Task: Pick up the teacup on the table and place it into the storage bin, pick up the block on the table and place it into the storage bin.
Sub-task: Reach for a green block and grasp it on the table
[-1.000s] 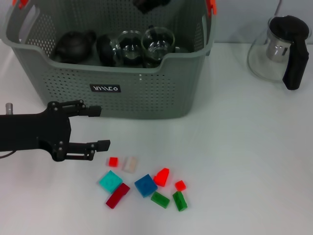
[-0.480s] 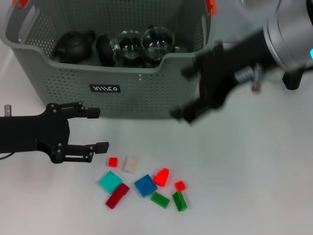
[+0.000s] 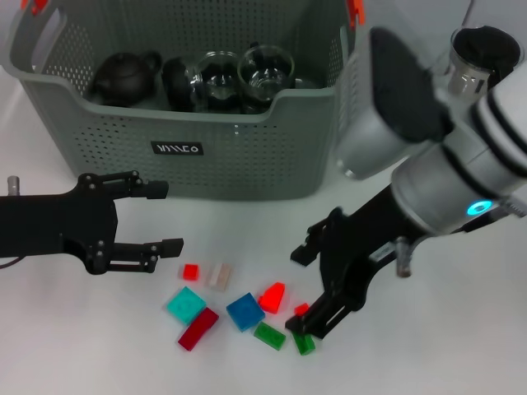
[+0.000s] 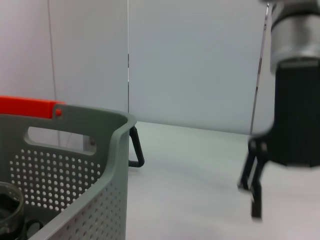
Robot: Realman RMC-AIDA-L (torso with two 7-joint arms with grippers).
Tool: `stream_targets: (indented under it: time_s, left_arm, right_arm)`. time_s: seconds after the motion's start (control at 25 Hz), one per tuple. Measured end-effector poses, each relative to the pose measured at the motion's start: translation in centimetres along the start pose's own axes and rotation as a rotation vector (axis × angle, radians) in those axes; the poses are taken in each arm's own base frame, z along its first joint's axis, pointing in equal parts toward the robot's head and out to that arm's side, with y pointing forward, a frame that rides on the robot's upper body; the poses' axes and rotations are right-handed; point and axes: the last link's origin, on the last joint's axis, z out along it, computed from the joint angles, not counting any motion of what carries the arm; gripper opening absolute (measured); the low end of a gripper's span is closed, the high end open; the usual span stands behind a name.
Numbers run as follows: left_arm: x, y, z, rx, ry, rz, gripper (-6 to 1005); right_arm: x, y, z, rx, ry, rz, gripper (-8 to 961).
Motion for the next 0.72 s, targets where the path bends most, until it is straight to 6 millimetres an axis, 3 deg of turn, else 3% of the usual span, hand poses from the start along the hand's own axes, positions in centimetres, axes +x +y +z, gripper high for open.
stream_targets:
  time_s: [0.24, 0.72]
  left_arm:
    - [0.0, 0.1, 0.1, -0.002, 0.002, -0.002, 830]
    - [-0.2, 0.1, 0.4, 0.001, 0.011, -0.018, 830]
  right_arm:
    - [0.6, -0.3, 3.0, -0.048, 0.040, -0.021, 946]
    - [1.6, -0.9, 6.1, -0.060, 0.131, -0.058, 946]
